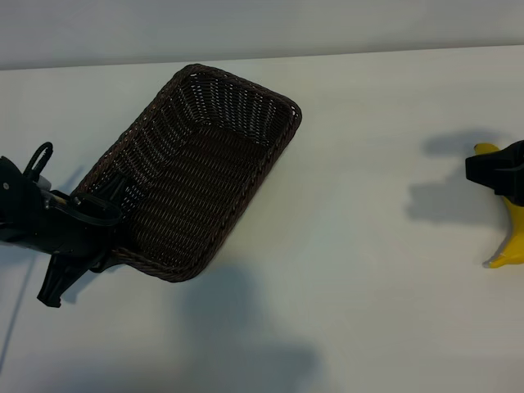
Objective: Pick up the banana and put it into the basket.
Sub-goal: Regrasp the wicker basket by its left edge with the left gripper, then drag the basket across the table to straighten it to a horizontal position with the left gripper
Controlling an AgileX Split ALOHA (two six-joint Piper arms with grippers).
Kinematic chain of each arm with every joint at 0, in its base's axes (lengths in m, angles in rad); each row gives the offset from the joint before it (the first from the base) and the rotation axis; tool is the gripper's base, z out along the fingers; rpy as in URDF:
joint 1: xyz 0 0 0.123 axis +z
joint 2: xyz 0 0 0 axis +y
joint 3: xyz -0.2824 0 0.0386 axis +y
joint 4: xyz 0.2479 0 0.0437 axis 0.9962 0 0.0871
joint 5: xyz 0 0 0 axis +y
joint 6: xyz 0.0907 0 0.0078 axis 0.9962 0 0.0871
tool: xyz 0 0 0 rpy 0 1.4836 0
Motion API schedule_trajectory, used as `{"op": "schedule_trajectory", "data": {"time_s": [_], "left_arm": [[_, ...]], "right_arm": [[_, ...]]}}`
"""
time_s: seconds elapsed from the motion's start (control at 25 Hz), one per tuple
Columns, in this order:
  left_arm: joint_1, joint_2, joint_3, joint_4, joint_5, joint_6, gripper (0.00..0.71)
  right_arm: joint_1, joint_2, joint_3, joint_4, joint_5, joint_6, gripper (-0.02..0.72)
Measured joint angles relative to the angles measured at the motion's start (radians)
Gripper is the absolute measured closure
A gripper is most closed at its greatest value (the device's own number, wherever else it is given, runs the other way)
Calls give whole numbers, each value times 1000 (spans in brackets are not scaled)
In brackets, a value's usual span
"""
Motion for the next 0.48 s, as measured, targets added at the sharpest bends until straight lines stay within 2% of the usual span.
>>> {"op": "schedule_trajectory", "data": {"time_s": [0.48], "left_arm": [[0, -29, 0, -3, 17, 5, 553]], "right_arm": [[0, 0, 0, 0, 0, 0, 179]]}}
